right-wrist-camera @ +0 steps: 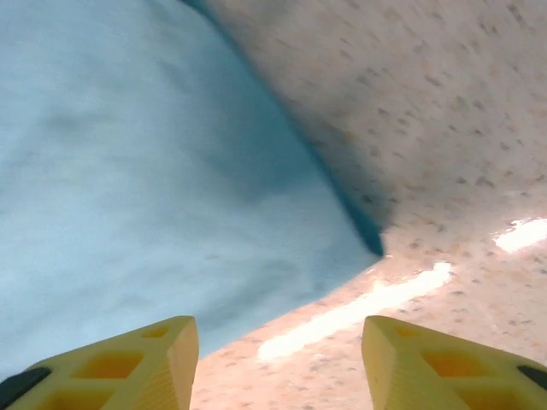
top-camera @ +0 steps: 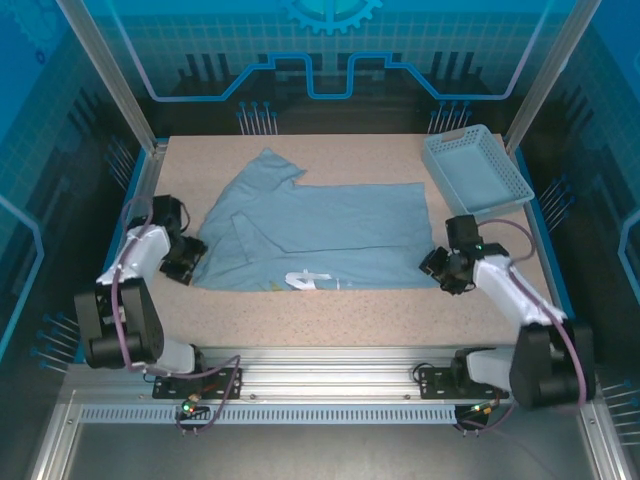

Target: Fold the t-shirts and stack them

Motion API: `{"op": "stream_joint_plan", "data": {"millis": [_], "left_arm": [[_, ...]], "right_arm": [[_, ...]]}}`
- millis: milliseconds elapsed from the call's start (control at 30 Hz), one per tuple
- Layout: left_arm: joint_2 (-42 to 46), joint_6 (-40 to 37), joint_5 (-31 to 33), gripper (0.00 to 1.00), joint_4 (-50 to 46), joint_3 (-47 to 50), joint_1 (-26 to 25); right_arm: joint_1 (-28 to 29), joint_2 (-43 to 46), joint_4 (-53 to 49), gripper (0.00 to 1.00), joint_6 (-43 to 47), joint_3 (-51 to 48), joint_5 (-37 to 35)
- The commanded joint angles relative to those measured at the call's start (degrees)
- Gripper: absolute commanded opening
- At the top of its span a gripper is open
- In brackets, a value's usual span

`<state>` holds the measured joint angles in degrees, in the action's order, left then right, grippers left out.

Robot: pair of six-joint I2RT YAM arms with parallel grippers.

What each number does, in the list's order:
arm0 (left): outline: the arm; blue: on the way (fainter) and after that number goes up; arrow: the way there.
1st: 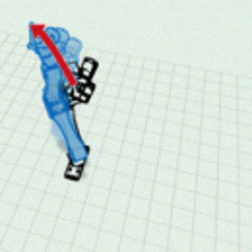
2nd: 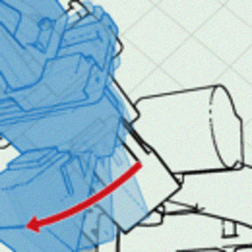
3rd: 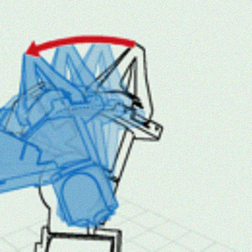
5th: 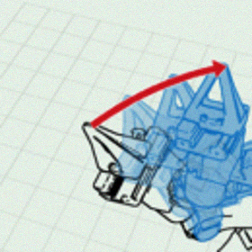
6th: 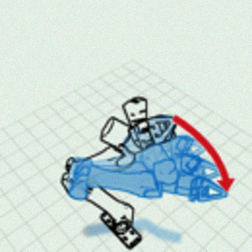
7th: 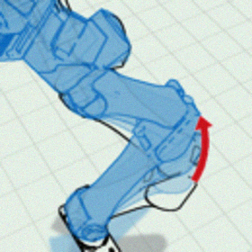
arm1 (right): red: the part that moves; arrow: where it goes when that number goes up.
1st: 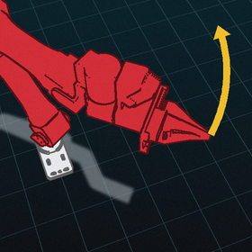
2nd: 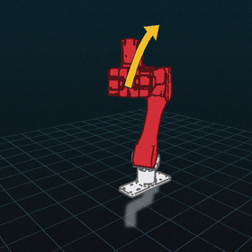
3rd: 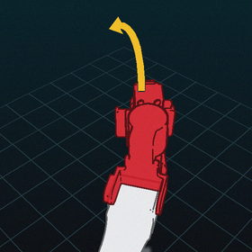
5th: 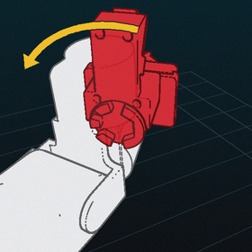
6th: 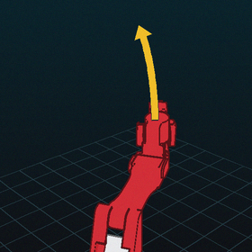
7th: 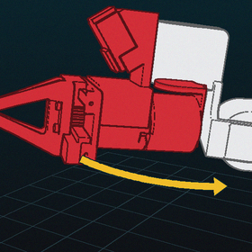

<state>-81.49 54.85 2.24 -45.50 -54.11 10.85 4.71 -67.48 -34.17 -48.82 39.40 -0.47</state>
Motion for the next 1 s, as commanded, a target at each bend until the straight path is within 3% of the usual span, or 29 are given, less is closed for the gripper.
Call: {"op": "stream_joint_plan", "data": {"millis": [0,133,233,367,600,867,967], "left_arm": [[3.0,5.4,-6.6,0.57,5.0,0.4,-6.9],[-0.2,15.5,-11.1,0.54,17.1,4.7,-13.3],[-5.1,17.0,-11.7,0.51,21.6,3.7,-15.1],[-11.5,15.0,-10.7,0.47,17.6,-0.2,-15.7],[-14.6,16.1,-10.8,0.39,19.6,0.1,-17.1],[-16.5,15.5,-9.3,0.26,18.3,-3.3,-18.3],[-17.0,14.9,-8.7,0.14,17.5,-4.0,-18.4]], "right_arm": [[1.8,8.6,12.9,0.58,2.3,-6.3,5.6],[2.3,9.7,19.8,0.58,2.4,-9.0,10.5],[3.7,7.4,19.6,0.56,4.4,-6.7,11.3],[4.3,6.3,18.8,0.56,5.4,-4.7,10.5],[4.4,5.4,18.6,0.56,4.7,-4.2,10.2],[5.3,3.7,19.5,0.55,3.9,-4.2,10.8],[5.9,3.2,19.7,0.55,3.7,-4.0,10.7]]}}
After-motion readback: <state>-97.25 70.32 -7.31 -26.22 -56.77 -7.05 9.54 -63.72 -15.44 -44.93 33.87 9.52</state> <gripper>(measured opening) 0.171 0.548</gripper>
